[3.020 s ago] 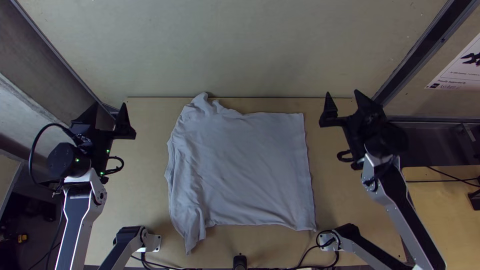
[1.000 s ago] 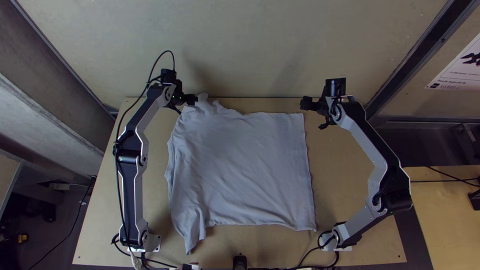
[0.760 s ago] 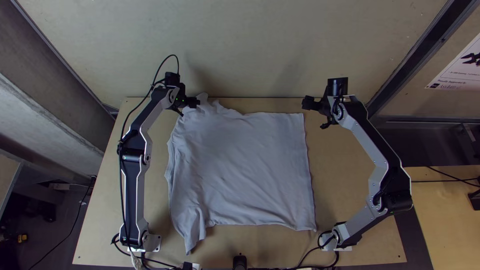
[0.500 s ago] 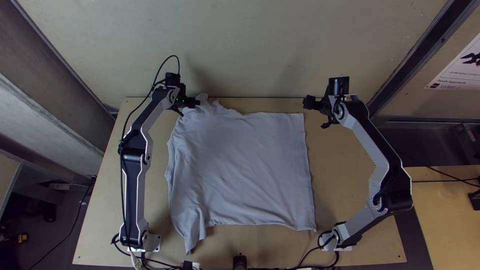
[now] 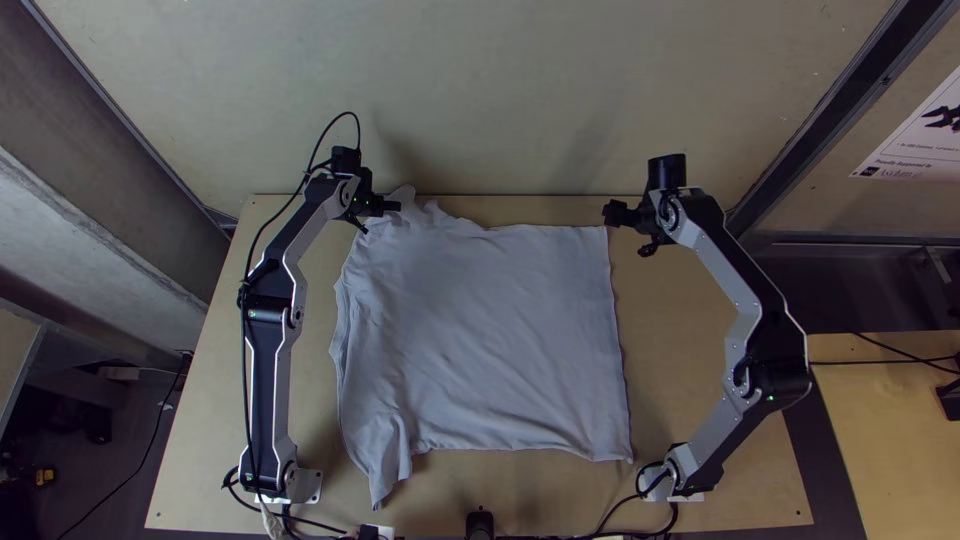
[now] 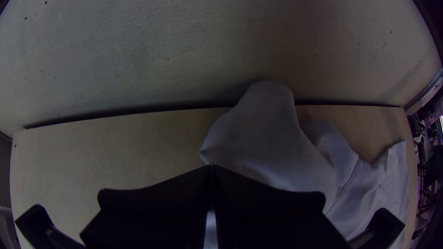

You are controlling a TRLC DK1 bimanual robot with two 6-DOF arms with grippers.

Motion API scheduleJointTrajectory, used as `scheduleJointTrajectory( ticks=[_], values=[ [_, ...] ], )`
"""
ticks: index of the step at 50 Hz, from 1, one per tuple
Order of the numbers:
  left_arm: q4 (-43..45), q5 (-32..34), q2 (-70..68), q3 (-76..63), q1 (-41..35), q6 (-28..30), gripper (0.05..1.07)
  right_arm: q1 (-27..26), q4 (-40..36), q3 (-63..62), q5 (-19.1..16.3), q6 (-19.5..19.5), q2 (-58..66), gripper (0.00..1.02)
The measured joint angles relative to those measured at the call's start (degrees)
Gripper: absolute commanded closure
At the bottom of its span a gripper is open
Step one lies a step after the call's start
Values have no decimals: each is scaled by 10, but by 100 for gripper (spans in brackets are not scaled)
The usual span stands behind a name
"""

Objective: Fold the t-shirt

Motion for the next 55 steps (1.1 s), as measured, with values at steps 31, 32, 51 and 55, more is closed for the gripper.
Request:
scheduleJointTrajectory(
  ticks=[31,32,51,55],
  values=[
    [-17,0,-4,0,3,-5,105,4,-64,170,0,0,190,23],
    [-18,0,-4,0,3,-5,105,4,-64,176,0,0,197,23],
    [-18,0,-9,0,3,-5,105,7,-132,302,0,0,302,34],
    [-18,0,-9,0,4,-7,105,8,-144,322,0,0,317,49]
  ],
)
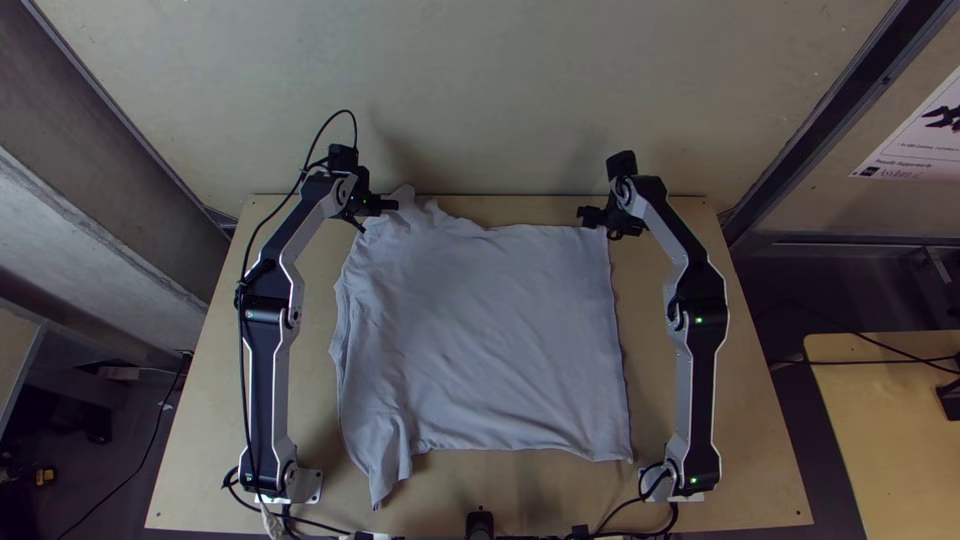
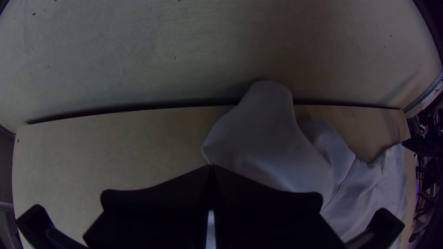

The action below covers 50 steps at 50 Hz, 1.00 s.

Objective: Fold the t-shirt

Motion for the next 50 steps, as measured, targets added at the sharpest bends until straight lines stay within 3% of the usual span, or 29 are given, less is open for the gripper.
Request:
scheduleJointTrajectory(
  ticks=[6,7,11,13,50],
  values=[
    [0,0,-1,0,1,0,105,1,-9,20,0,0,11,51],
    [0,0,-1,0,1,0,105,1,-10,22,0,0,13,56],
    [0,0,-2,0,0,-2,105,2,-13,27,0,0,18,91],
    [0,0,-2,0,0,-4,105,2,-13,31,0,0,22,100],
    [23,7,-30,0,25,-47,105,-13,17,65,-7,-5,33,100]
  ],
)
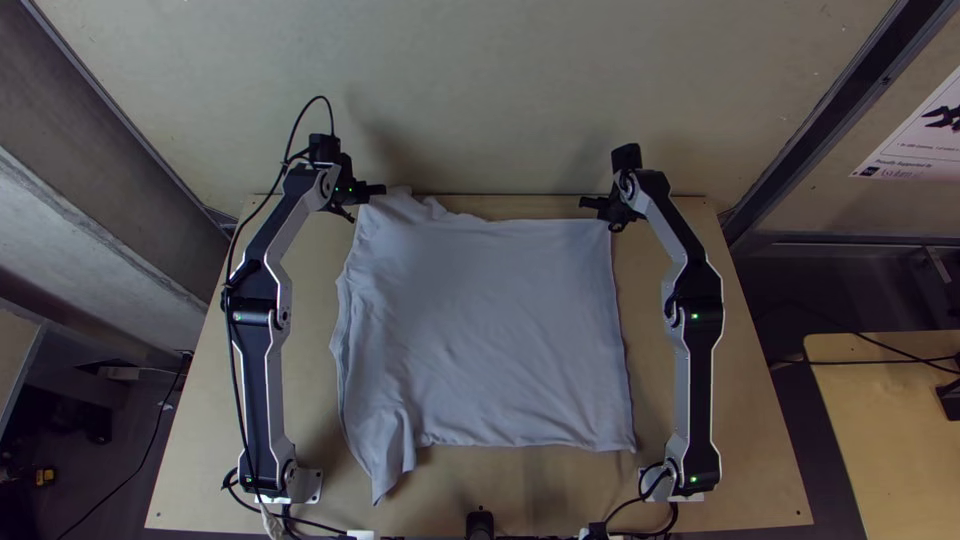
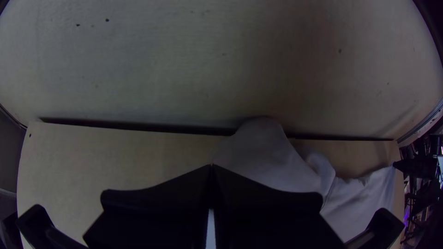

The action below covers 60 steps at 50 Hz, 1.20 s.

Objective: Fold the t-shirt

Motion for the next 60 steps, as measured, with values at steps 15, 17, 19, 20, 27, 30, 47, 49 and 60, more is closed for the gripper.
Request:
scheduleJointTrajectory(
  ticks=[15,17,19,20,27,30,47,49,60],
  values=[
    [12,4,0,0,2,-5,105,-8,3,3,-3,0,0,100],
    [10,4,-1,0,2,-7,105,-8,3,3,-3,0,-1,100],
    [10,4,-2,0,2,-7,105,-8,3,3,-3,0,-1,100],
    [10,4,-3,0,2,-9,105,-8,3,3,-4,0,-2,100],
    [6,4,-13,-6,2,-11,105,-10,3,3,-4,0,-5,100],
    [2,6,-19,-7,2,-11,105,-11,3,3,-4,0,-8,100],
    [-17,15,-83,-65,2,-22,105,-11,-18,-18,-4,-2,-47,100],
    [-17,15,-92,-79,2,-24,105,-11,-21,-22,-4,-3,-50,100],
    [2,15,-134,-172,1,-26,105,-11,-31,-43,-4,-7,-64,100]
  ],
)
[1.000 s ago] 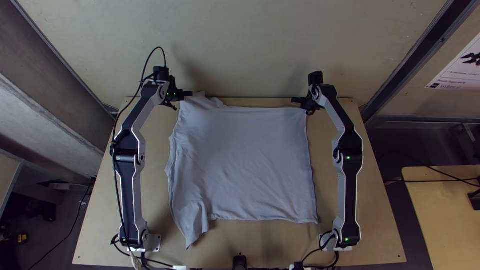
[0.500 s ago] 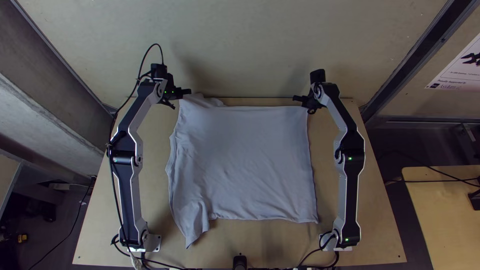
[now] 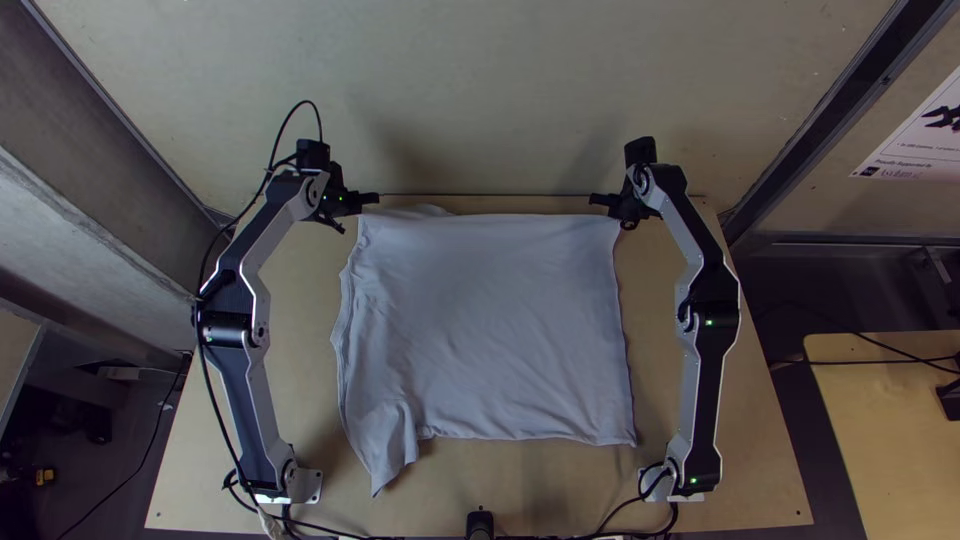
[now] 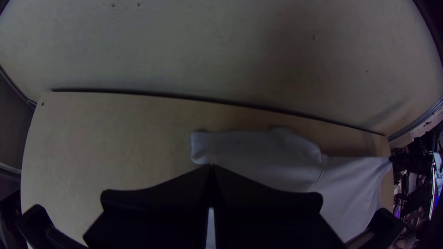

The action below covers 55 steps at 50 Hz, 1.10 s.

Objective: Fold the t-shirt

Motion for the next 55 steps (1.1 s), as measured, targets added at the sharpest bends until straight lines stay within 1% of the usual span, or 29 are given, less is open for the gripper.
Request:
scheduleJointTrajectory(
  ticks=[13,25,39,48,55],
  values=[
    [23,3,-60,-79,-3,0,105,0,0,-61,0,-2,-42,100],
    [62,4,-145,-187,-3,0,105,3,5,-139,1,-3,-98,100],
    [87,4,-205,-286,-3,0,105,13,47,-263,6,-5,-172,100],
    [96,4,-240,-331,-3,0,105,20,69,-324,7,-5,-214,100],
    [115,4,-281,-391,-3,-2,105,25,82,-366,7,-4,-240,100]
  ],
)
